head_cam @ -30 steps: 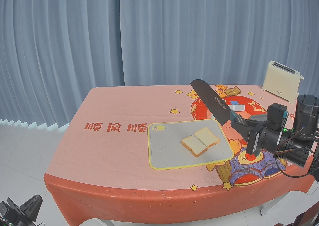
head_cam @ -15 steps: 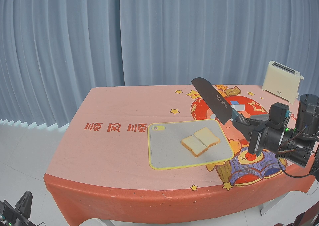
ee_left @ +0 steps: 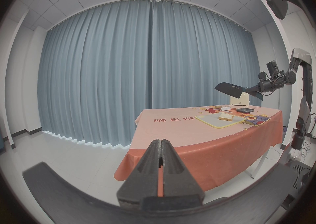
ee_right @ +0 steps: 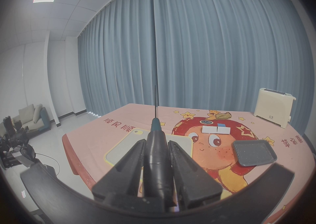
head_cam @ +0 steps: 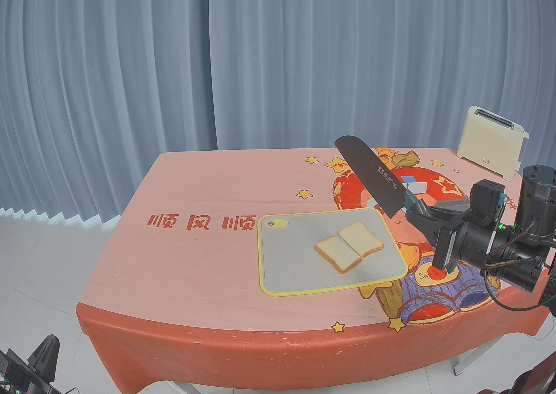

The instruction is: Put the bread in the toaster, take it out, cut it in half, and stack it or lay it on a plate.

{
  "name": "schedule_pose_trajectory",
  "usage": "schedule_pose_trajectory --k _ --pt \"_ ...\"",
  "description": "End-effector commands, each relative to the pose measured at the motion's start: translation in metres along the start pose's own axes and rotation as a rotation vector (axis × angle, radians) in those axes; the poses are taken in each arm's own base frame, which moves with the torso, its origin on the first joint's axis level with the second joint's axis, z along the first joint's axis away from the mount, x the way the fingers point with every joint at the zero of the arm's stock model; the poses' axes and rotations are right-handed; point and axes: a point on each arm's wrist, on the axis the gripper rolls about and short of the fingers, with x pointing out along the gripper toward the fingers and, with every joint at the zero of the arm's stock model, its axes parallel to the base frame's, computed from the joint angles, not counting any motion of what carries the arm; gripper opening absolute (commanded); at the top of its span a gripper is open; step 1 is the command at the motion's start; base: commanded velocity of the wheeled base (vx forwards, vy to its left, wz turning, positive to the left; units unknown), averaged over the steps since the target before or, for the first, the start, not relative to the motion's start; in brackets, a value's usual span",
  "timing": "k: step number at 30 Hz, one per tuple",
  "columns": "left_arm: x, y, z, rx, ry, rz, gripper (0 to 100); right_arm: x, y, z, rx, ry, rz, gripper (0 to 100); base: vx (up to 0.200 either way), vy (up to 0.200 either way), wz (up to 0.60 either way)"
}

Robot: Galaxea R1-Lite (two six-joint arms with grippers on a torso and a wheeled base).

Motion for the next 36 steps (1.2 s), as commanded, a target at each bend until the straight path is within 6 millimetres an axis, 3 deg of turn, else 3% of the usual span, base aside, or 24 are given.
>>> schedule_pose_trajectory --k 1,36 --pt "0.0016 0.0001 -0.0047 -0.011 0.021 0.008 0 0.0005 0.0011 -0.0017 -0.002 0.006 0.002 0 0.000 0.000 0.00" --pt "0.0017 0.0004 -0.0048 -0.019 0.024 0.032 0 0.0091 -0.0042 -0.0019 0.009 -0.009 -0.037 0 0.000 0.000 0.00"
